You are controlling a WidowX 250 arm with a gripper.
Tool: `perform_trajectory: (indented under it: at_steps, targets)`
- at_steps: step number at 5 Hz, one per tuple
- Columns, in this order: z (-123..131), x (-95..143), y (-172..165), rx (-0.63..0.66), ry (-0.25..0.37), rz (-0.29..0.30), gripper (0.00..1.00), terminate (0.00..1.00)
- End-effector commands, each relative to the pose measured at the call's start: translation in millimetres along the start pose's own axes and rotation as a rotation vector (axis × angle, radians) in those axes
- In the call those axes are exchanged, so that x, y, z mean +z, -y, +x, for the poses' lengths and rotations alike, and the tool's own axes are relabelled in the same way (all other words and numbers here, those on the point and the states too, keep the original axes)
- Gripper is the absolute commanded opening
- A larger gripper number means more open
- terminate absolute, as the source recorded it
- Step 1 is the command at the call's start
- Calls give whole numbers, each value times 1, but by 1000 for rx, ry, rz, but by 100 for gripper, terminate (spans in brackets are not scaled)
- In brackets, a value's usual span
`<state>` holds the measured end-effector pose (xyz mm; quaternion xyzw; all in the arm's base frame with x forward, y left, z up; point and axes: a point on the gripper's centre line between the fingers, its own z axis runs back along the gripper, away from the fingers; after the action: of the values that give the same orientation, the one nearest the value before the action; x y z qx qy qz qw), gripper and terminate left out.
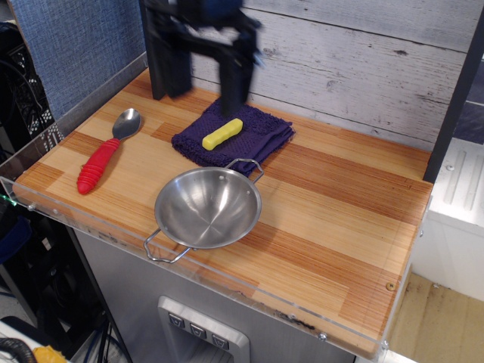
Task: Move the bowl to the right of the cloth.
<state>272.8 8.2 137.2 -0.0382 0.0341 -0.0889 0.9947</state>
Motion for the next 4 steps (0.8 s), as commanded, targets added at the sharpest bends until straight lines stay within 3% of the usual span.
perform_trajectory:
  at_steps: [1,2,4]
  targets:
    - [-9,-43,36,-52,90,80,100,0]
    - [-8,-57,30,-30,170,99,100,0]
    - [-4,-74,19,-16,165,137,100,0]
